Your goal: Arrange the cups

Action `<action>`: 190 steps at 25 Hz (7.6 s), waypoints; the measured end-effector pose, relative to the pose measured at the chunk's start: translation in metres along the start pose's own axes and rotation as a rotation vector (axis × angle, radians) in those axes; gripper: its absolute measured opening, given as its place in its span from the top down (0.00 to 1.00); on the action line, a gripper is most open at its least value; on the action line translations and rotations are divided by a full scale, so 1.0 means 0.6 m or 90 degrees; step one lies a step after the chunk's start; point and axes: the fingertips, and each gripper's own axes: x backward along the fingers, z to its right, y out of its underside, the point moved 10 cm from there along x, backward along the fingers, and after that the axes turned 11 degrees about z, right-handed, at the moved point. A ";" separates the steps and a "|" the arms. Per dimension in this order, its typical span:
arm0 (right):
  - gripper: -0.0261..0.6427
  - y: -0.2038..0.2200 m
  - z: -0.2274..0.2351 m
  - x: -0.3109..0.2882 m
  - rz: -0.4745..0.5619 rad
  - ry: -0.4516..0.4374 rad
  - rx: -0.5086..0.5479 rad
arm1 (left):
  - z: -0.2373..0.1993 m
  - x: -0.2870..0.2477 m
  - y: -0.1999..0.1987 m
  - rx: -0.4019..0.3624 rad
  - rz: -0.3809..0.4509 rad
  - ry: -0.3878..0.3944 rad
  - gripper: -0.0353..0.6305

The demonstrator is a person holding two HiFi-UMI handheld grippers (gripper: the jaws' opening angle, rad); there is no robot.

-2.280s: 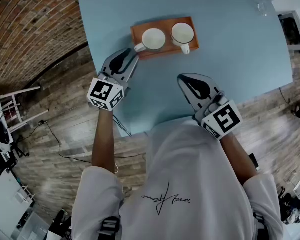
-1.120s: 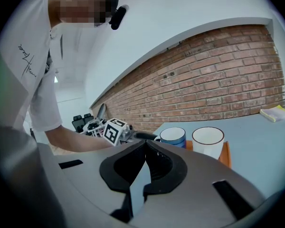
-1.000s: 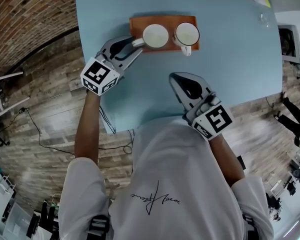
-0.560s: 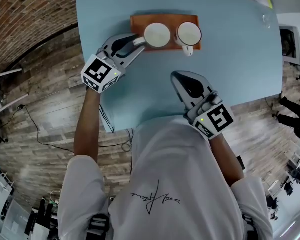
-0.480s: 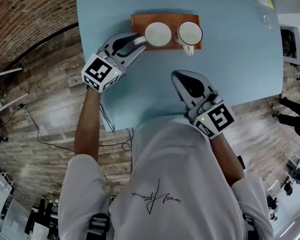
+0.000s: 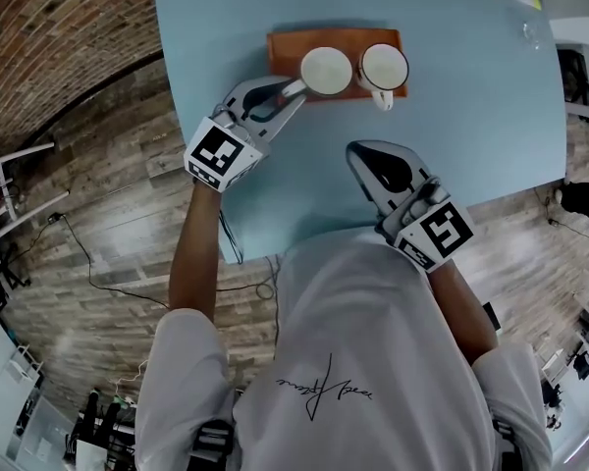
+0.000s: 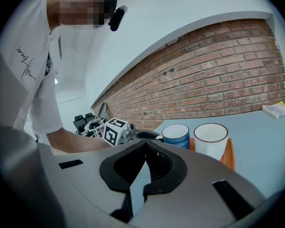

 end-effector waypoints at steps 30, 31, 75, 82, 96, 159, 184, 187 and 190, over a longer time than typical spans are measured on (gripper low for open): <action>0.93 0.004 -0.005 0.010 0.010 -0.004 0.009 | 0.060 0.004 -0.014 0.008 0.045 -0.137 0.85; 0.93 0.004 -0.005 0.011 0.011 -0.005 0.009 | 0.061 0.004 -0.014 0.013 0.050 -0.144 0.85; 0.93 -0.022 0.003 0.089 0.052 -0.048 0.015 | 0.172 -0.035 -0.040 0.013 0.115 -0.502 0.85; 0.93 -0.020 0.017 0.096 0.038 -0.057 0.014 | 0.171 -0.046 -0.034 0.007 0.114 -0.549 0.85; 0.93 -0.016 0.048 0.121 0.019 -0.068 0.009 | 0.168 -0.077 -0.019 -0.038 0.103 -0.619 0.85; 0.93 0.006 0.033 0.135 0.002 -0.011 -0.007 | 0.200 -0.080 0.020 -0.083 0.084 -0.610 0.75; 0.93 -0.015 0.005 0.105 0.059 0.040 0.027 | 0.242 -0.023 -0.041 -0.065 0.099 -0.530 0.91; 0.93 -0.020 0.003 0.099 0.070 0.051 0.021 | 0.244 -0.022 -0.054 -0.067 0.102 -0.508 0.93; 0.93 -0.026 0.003 0.096 0.081 0.066 -0.001 | 0.248 -0.022 -0.072 -0.056 0.094 -0.477 0.93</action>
